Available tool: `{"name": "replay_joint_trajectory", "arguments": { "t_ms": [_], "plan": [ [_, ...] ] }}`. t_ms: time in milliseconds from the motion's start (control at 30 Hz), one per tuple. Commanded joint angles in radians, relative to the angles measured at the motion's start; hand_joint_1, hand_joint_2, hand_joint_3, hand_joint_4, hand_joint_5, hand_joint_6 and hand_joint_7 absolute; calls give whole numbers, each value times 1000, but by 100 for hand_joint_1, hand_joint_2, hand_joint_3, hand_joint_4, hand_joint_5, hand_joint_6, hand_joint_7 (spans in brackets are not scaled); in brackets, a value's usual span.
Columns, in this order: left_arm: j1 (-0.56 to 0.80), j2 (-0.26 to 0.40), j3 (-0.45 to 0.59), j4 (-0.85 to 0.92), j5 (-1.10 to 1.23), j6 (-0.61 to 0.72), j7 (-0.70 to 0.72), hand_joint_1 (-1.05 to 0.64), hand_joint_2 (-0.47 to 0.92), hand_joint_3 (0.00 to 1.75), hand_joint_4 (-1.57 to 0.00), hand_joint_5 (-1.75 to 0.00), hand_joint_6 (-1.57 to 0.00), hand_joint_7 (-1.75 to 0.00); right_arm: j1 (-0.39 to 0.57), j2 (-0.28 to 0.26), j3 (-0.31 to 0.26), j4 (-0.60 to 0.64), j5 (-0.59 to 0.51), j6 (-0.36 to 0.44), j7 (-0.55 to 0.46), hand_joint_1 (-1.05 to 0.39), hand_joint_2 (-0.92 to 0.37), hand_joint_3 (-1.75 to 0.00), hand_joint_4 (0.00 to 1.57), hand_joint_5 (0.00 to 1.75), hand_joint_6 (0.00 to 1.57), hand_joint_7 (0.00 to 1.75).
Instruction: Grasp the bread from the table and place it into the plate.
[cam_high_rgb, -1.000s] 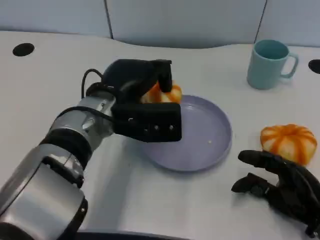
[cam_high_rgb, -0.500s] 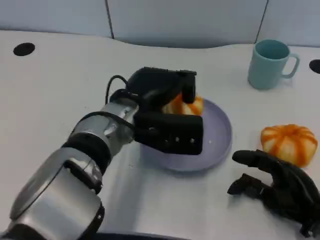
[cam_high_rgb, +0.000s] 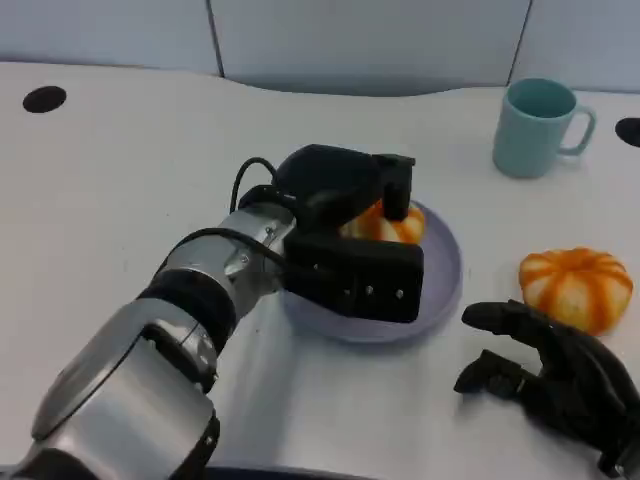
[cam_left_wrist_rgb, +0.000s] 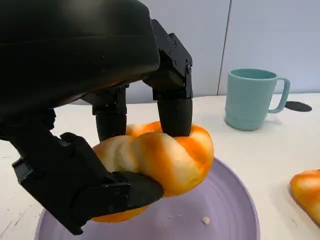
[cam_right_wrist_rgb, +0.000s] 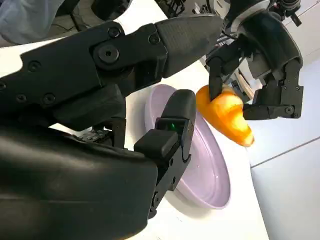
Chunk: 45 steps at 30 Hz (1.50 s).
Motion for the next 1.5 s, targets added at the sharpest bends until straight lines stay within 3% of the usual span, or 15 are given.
{"name": "replay_joint_trajectory", "arguments": {
  "t_ms": [33,267,300,367,400,467,667,767,800,900,1033,1500],
  "plan": [
    [-11,2,-15,2,16,10,-3,-25,44,127,-98,-175,-75,-175,22,-1,2,13,-4,4,-5,-38,-92,-13,53,131,61,81],
    [-11,7,2,7,-9,12,-53,-25,49,126,-94,-175,-70,-175,19,-3,5,29,-10,-21,-3,-40,-92,-12,53,131,62,81],
    [-12,8,4,7,-12,11,-63,-28,52,101,-88,-175,-74,-136,19,-4,6,27,-10,-18,-4,-40,-92,-12,53,131,62,81],
    [-14,10,5,6,-13,12,-72,-29,57,82,-85,-175,-80,-111,20,-6,7,24,-10,-13,-4,-39,-92,-12,53,131,61,81],
    [-13,11,4,4,-12,12,-71,-30,66,67,-73,-163,-73,-96,20,-6,8,23,-10,-12,-4,-40,-92,-13,53,131,61,81],
    [-13,12,4,3,-10,13,-70,-31,74,53,-67,-156,-70,-85,21,-7,8,21,-10,-10,-4,-40,-92,-13,53,131,60,81],
    [-11,15,1,2,-7,10,-64,-31,77,47,-66,-154,-70,-82,20,-7,7,24,-8,-12,-2,-40,-92,-13,53,132,60,81],
    [-17,26,-16,7,10,15,-88,-32,79,38,-55,-141,-58,-69,19,-6,6,25,-5,-11,-1,-40,-92,-12,53,132,60,81],
    [-25,32,-26,10,20,22,-114,-46,86,24,-38,-105,-48,-53,20,-6,6,23,-5,-7,-3,-40,-92,-12,53,132,60,82],
    [-34,41,-38,12,31,35,-152,-62,91,15,-29,-73,-40,-35,19,-9,9,24,-11,-12,-1,-40,-92,-13,53,131,60,82],
    [-35,41,-31,10,29,45,-174,-73,92,16,-27,-68,-39,-30,18,-8,8,24,-9,-10,-4,-41,-92,-12,53,132,59,82],
    [-35,42,-19,8,25,45,-194,-77,92,19,-26,-67,-41,-28,17,-9,9,26,-11,-16,0,-40,-92,-13,53,134,58,83]
  ]
}}
